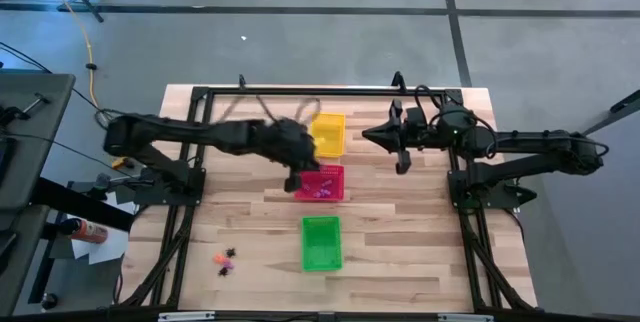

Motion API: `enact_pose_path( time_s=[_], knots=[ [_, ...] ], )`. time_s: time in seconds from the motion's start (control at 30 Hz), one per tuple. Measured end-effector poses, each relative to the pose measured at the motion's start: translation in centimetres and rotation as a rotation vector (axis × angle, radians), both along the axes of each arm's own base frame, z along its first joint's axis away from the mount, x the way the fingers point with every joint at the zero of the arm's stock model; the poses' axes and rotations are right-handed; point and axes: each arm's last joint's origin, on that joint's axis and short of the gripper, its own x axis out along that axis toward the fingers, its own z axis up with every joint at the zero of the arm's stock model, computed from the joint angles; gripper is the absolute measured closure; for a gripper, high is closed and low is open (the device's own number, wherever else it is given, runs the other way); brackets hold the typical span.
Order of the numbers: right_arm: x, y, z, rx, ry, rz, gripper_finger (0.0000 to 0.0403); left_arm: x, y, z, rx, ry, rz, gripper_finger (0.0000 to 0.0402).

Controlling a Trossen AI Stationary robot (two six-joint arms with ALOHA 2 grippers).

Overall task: Sort Halloween decoration
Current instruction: Put the purple skeleton toy into the red bin

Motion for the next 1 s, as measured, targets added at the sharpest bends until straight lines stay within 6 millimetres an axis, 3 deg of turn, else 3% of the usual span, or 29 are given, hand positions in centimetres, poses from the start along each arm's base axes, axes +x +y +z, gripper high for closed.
enact_pose_path(
  time_s=[0.2,0.4,0.73,1.0],
  knots=[
    [0.0,-0.1,-0.2,0.003,0.02,-0.005,0.0391,2.5,0.3,-6.1,0.006,0.182,-0.009,0.04],
    [0.0,-0.1,-0.4,0.006,0.04,-0.005,0.0391,3.3,0.5,-10.2,0.047,0.305,0.034,0.0393],
    [0.0,-0.1,-0.6,0.009,0.058,-0.01,0.0391,3.5,0.6,-10.9,0.068,0.321,0.042,0.0378],
    [0.0,-0.1,-0.6,0.01,0.065,-0.011,0.0391,3.4,0.7,-10.8,0.065,0.32,0.052,0.0307]
  ],
)
